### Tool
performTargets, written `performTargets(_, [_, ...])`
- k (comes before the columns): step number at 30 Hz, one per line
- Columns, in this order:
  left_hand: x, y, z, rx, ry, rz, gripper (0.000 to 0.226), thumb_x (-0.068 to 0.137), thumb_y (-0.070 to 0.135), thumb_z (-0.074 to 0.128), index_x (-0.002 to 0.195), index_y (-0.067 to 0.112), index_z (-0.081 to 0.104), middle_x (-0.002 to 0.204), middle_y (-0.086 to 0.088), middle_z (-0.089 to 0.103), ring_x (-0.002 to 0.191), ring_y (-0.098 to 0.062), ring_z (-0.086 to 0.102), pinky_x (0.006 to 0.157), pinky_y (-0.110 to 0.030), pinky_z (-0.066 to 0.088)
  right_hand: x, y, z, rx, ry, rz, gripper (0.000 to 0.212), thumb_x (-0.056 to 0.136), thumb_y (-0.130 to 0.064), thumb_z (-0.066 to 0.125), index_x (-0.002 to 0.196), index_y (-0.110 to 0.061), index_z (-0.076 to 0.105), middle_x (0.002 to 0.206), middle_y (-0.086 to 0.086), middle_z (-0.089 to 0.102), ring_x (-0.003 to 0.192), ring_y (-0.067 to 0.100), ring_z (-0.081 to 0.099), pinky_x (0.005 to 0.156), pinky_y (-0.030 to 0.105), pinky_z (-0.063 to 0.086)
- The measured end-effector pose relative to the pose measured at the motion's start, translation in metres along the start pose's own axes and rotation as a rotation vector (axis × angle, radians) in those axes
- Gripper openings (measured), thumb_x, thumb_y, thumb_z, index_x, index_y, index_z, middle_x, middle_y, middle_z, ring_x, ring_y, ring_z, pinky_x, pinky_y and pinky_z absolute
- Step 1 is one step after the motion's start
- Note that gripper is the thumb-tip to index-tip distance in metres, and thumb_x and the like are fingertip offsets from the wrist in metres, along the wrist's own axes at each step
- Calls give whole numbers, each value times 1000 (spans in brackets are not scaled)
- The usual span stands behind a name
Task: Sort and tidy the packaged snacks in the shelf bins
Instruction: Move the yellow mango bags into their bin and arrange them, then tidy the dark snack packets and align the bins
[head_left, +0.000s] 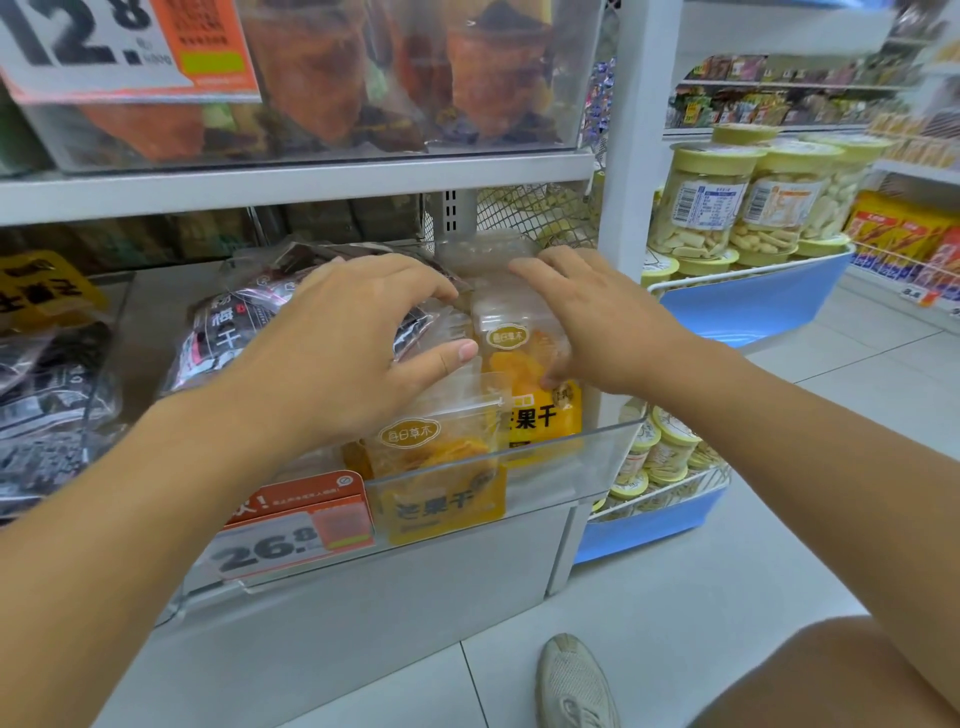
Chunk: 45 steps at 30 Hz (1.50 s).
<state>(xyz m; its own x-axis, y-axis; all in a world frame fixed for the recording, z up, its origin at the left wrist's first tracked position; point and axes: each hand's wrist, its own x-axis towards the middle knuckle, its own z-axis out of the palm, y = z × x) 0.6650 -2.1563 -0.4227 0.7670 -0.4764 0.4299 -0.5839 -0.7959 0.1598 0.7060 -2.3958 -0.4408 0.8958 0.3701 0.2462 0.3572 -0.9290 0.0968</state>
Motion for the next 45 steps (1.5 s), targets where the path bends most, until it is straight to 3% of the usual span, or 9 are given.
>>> performTargets(15, [-4,0,-4,-11,48,14,58,92,67,43,129,26,60,130,8,61,122,-14,54,111,-52,39,-11,-12,-11,7,-57,-39,128,59,-45,93,158,-27,14,155,-2,29,142,22,28,115,36,32])
performTargets(18, [-13,-3,-11,-22,108,51,50,93,58,49,123,22,65,121,6,66,112,-16,59,99,-41,48,-14,-22,-32,101,80,-33,81,77,-35,82,146,-28,40,143,-2,48,131,23,46,105,46,44])
performTargets(21, [-36,-19,-28,6,228,55,34,93,49,58,109,22,70,105,7,70,98,-16,64,84,-41,53,-15,-59,-57,212,394,-152,23,85,-22,66,108,-26,69,100,-4,71,90,21,65,79,44,55])
performTargets(25, [-88,-52,-56,54,303,-69,22,93,42,61,97,23,71,84,11,67,73,-6,58,67,-36,52,-15,-147,-72,463,599,-404,9,88,-22,65,93,-19,71,77,-7,69,66,15,62,62,39,54])
performTargets(28, [-134,-86,-82,149,316,-231,24,89,44,59,93,23,70,80,10,67,73,-12,61,67,-39,53,-3,-216,-68,507,384,-534,18,94,-36,56,105,-25,65,85,-9,67,77,16,63,68,41,53])
performTargets(30, [-162,-111,-104,186,397,-405,28,85,49,61,95,25,71,85,9,70,78,-14,64,72,-39,56,7,-256,-60,429,211,-550,31,99,-43,49,125,-28,57,111,-8,64,106,16,57,85,44,52])
performTargets(33, [-197,-143,-128,200,302,-707,63,77,66,64,122,22,66,119,1,69,109,-20,64,96,-39,52,22,-296,-55,386,103,-510,58,99,-49,48,149,-21,39,154,-5,35,144,12,23,115,39,35])
performTargets(38, [-245,-164,-134,157,-127,-920,142,45,102,45,160,26,9,167,-1,9,153,-24,9,123,-46,18,59,-333,-54,426,-177,-538,113,71,-80,63,158,-38,4,166,-9,0,153,16,-4,121,48,21])
performTargets(45, [-254,-166,-136,-71,-121,-831,106,63,68,78,150,28,35,154,8,39,136,-14,41,95,-24,33,98,-340,-55,212,-426,-566,114,58,-82,71,154,-47,19,166,-15,0,152,19,11,122,43,21])
